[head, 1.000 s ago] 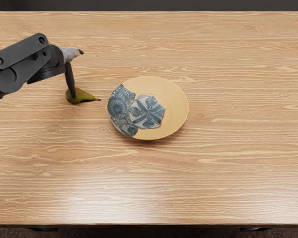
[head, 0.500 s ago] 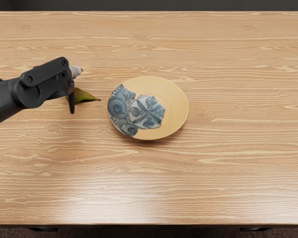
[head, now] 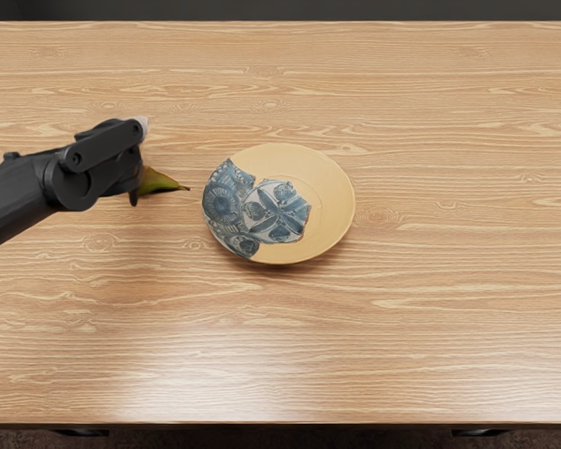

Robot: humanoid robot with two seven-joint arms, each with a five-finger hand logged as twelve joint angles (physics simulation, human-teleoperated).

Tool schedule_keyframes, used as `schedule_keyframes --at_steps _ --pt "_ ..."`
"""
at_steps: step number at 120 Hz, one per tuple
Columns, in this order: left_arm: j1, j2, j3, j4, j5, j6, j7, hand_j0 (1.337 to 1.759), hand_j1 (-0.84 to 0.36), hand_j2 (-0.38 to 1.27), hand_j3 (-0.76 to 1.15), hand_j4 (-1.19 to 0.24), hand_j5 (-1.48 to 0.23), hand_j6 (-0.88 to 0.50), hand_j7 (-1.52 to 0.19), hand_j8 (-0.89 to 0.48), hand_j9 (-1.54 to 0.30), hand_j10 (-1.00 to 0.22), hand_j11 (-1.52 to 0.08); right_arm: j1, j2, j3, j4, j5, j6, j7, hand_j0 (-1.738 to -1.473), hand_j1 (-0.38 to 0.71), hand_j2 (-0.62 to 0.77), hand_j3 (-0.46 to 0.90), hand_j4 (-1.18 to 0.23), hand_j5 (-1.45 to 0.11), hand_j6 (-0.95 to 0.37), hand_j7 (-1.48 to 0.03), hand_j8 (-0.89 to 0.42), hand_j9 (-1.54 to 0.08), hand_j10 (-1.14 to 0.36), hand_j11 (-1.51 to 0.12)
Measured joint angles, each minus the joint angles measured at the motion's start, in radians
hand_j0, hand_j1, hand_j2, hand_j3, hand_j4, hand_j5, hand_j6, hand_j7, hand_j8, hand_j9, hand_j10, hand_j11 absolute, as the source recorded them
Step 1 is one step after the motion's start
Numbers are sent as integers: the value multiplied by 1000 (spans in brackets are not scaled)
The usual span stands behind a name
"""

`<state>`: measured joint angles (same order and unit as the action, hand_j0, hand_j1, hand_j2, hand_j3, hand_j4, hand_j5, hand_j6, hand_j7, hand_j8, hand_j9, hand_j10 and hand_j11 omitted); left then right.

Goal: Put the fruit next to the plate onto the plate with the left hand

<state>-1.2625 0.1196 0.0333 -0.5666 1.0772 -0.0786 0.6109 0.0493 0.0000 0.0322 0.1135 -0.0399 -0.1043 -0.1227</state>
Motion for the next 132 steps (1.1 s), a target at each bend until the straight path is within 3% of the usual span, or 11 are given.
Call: schedule_keyframes --at_steps 35,84,106,132 --pt "2 -26 6 8 -5 4 0 1658 157 34 0 -164 -210 -165 -210 -164 -210 -163 -210 0 0 0 0 0 0 0 -1658 -349 0 0 -1 0 -1 0 -1 0 0 0" --pt "13 -26 7 8 -17 3 0 1657 -210 112 0 -481 -629 -482 -628 -483 -628 -482 -627 0 0 0 0 0 0 0 -1658 -349 0 0 -1 0 -1 0 -1 0 0 0" --pt "11 -26 7 8 -28 3 0 1656 -274 285 0 -591 -779 -449 -779 -430 -779 -590 -779 0 0 0 0 0 0 0 -1658 -349 0 0 -1 0 -1 0 -1 0 0 0" --pt "15 -26 8 9 -36 4 0 1652 -242 261 0 -674 -866 -431 -883 -407 -903 -667 -906 0 0 0 0 0 0 0 -1658 -349 0 0 -1 0 -1 0 -1 0 0 0"
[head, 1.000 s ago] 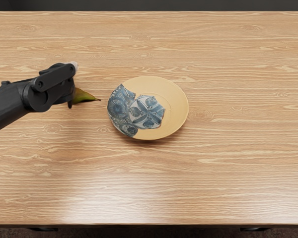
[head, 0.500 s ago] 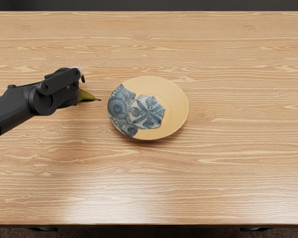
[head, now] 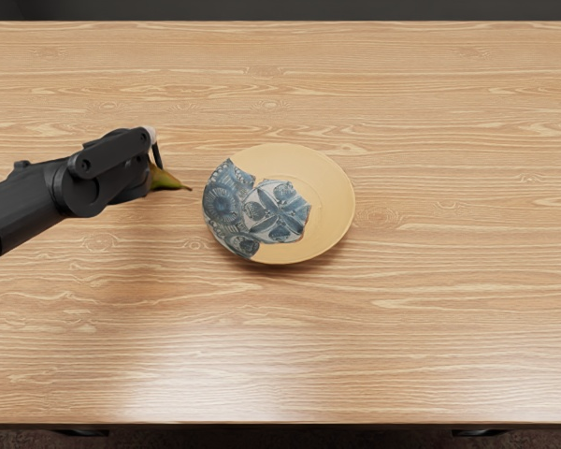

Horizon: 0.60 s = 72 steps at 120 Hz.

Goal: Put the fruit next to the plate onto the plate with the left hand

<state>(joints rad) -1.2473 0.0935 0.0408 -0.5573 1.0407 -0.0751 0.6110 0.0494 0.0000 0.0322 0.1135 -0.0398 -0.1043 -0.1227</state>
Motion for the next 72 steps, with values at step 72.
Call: schedule_keyframes --at_steps 72 --pt "-49 14 -7 6 -80 -2 0 1650 -187 302 0 -688 -977 -466 -972 -449 -979 -760 -996 0 0 0 0 0 0 0 -1658 -349 0 0 -1 0 -1 0 -1 0 0 0"
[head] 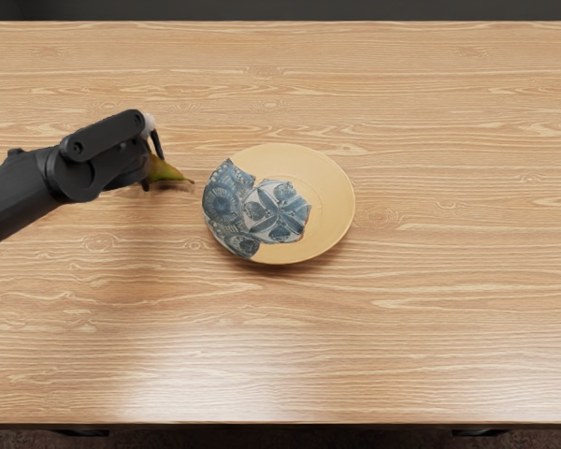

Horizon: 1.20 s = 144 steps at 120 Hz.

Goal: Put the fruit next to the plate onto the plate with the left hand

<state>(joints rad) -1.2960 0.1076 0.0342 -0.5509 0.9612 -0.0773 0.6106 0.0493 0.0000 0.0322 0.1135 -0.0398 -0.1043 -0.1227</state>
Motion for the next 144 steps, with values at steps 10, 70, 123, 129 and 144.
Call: schedule_keyframes --at_steps 10,70,123,129,144 --pt "-20 22 -3 4 -60 -1 0 1652 -216 382 0 -691 -993 -452 -978 -456 -980 -768 -998 0 0 0 0 0 0 0 -1658 -349 0 0 -1 0 -1 0 -1 0 0 0" --pt "-91 64 -43 18 -293 -2 0 1655 -251 518 0 -731 -1010 -473 -961 -475 -989 -795 -999 0 0 0 0 0 0 0 -1658 -349 0 0 -1 0 -1 0 -1 0 0 0" --pt "-133 48 -76 13 -390 -6 0 1656 -317 619 0 -727 -1015 -454 -963 -450 -990 -755 -995 0 0 0 0 0 0 0 -1658 -349 0 0 -1 0 -1 0 -1 0 0 0" --pt "-138 39 -78 10 -402 -6 0 1656 -306 610 0 -730 -1011 -465 -965 -454 -991 -755 -996 0 0 0 0 0 0 0 -1658 -349 0 0 -1 0 -1 0 -1 0 0 0" --pt "-140 2 -80 7 -419 -8 0 1656 -289 583 0 -733 -1013 -465 -970 -463 -991 -757 -996 0 0 0 0 0 0 0 -1658 -349 0 0 -1 0 -1 0 -1 0 0 0"
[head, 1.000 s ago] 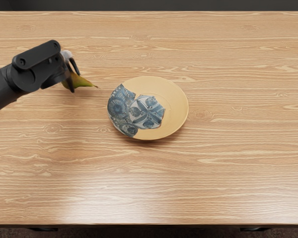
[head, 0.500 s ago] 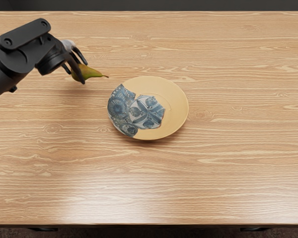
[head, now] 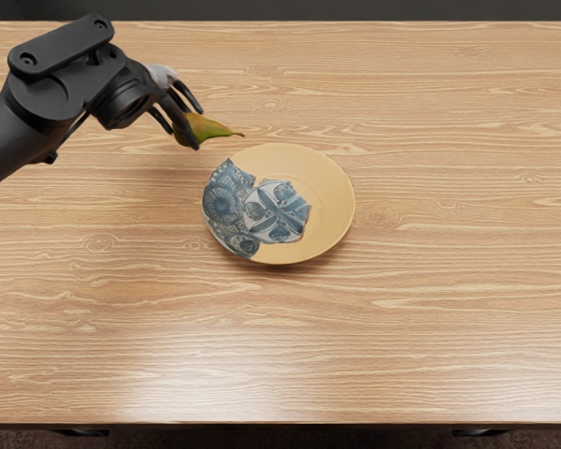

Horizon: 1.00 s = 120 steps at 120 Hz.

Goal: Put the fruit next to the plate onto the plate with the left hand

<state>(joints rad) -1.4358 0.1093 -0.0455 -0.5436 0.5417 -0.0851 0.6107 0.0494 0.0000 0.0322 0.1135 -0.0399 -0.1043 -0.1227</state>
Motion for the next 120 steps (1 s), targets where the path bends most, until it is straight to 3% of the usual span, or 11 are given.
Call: schedule_keyframes --at_steps 19,25,73,97,120 --pt "2 -42 -1 -1 -14 -1 0 1656 -309 635 0 -733 -1018 -474 -966 -473 -991 -750 -994 0 0 0 0 0 0 0 -1658 -349 0 0 -1 0 -1 0 -1 0 0 0" --pt "9 -60 -1 -1 -14 -1 0 1656 -333 719 0 -735 -1015 -484 -966 -476 -991 -750 -994 0 0 0 0 0 0 0 -1658 -349 0 0 -1 0 -1 0 -1 0 0 0" --pt "34 -109 2 -3 -19 -1 0 1656 -347 709 0 -720 -1004 -478 -961 -459 -971 -742 -974 0 0 0 0 0 0 0 -1658 -349 0 0 -1 0 -1 0 -1 0 0 0" --pt "13 -109 9 -4 -13 0 0 1657 -12 288 0 -354 -485 -263 -469 -255 -473 -365 -474 0 0 0 0 0 0 0 -1658 -349 0 0 -1 0 -1 0 -1 0 0 0" --pt "-18 -100 -59 -16 -17 -93 0 1658 162 121 0 -178 -240 -143 -234 -140 -235 -182 -236 0 0 0 0 0 0 0 -1658 -349 0 0 -1 0 -1 0 -1 0 0 0"
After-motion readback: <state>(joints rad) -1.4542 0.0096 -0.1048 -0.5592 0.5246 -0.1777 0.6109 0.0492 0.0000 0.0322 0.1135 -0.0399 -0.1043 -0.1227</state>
